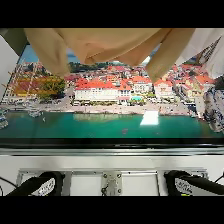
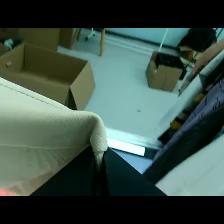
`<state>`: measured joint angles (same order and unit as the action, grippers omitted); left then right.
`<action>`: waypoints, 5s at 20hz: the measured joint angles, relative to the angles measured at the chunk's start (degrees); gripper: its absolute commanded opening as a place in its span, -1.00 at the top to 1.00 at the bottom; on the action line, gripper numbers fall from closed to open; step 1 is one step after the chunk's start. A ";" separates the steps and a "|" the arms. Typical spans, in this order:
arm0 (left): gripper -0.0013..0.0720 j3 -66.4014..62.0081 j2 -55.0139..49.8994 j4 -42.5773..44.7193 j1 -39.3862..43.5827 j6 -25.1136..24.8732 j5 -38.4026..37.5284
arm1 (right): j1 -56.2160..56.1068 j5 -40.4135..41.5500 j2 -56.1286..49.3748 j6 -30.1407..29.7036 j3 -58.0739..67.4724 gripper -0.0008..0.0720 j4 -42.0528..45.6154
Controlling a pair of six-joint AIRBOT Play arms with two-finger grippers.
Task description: Fold the clothes and pants, and hang the long-sleeved shirts on hangers.
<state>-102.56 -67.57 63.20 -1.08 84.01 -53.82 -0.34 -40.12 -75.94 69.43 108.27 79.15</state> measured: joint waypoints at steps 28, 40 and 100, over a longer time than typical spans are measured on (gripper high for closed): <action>0.91 79.12 29.53 0.17 29.70 -4.33 4.83 | -31.78 -23.87 -0.96 23.47 -44.72 -0.80 16.31; 0.91 79.12 30.23 0.22 29.70 -3.52 -0.68 | -37.51 -31.06 -22.69 32.09 -31.61 -0.10 34.51; 0.91 46.21 1.40 23.85 40.28 29.51 -9.42 | -42.10 -34.86 12.92 43.85 -42.03 0.90 18.36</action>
<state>-56.36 -66.17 87.05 39.20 113.51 -63.24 -42.44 -74.98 -63.02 113.27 66.24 97.51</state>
